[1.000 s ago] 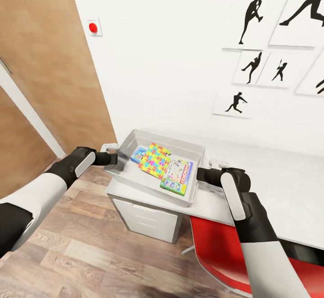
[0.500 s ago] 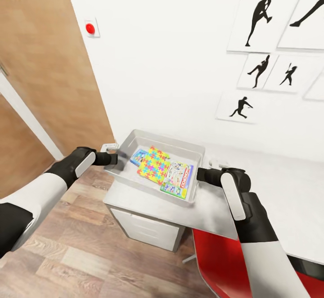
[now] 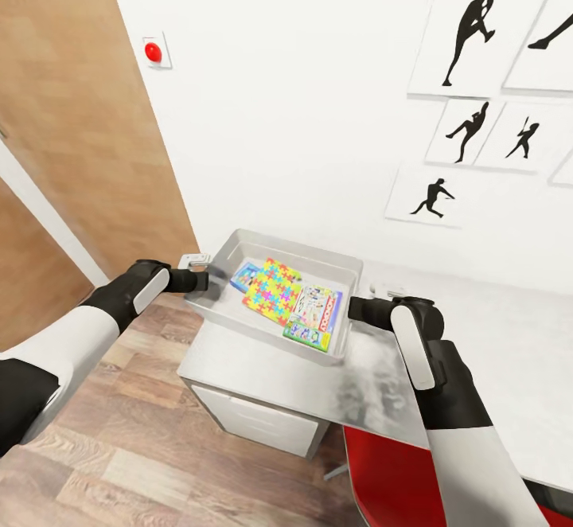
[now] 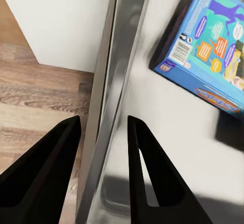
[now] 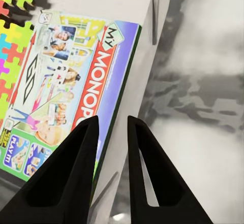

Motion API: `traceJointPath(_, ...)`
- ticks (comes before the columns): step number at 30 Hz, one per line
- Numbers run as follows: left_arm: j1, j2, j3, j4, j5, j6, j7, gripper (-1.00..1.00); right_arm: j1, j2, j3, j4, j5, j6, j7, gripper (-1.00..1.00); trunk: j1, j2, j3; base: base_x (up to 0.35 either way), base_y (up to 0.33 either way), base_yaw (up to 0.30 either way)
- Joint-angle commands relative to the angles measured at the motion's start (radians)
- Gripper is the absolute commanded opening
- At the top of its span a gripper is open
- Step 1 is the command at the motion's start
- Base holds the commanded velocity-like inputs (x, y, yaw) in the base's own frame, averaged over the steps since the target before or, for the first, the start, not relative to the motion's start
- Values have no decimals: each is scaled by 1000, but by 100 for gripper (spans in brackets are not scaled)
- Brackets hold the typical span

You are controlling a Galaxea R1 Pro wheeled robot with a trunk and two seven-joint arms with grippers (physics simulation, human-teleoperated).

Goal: Put all the toys in the child's room - the three board games (two on the bed and one on the table), the two jigsaw puzzles on the table, and the tennis ball on the table - inside the toy box on the table in the child's room.

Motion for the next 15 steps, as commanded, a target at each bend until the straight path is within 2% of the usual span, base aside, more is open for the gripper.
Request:
traceJointPath(1,0,-2,-49,-1,32,22,-4,-100,-2,1,43,-2,-78,2,-5,-100,0,-2,-1,16,0,0)
traceJointPath(15,0,-11,-49,-1,30,21,-4,-100,-2,-1,42,-4,-79,2,-6,-100,0,-2,-1,4,0,0)
